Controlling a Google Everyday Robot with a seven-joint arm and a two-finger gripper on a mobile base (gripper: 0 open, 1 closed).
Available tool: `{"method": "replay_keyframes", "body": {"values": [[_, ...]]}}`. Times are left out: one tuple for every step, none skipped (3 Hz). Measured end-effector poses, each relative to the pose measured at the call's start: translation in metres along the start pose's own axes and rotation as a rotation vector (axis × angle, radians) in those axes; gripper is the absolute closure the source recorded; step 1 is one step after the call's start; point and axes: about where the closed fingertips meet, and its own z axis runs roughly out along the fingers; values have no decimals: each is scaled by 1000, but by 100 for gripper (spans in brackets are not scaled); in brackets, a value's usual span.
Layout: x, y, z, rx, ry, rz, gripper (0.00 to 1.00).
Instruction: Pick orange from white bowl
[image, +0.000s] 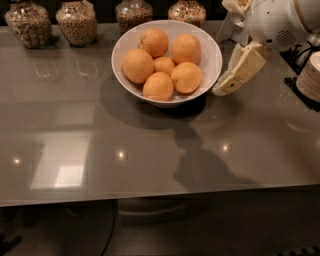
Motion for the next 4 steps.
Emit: {"method": "replay_keyframes", "body": {"values": [[-2,-5,23,-30,-5,-44,0],[-6,-18,55,-74,1,-112,0],[-15,-34,85,-105,-4,-180,0],[-25,-46,109,-117,-23,-224,15]]}}
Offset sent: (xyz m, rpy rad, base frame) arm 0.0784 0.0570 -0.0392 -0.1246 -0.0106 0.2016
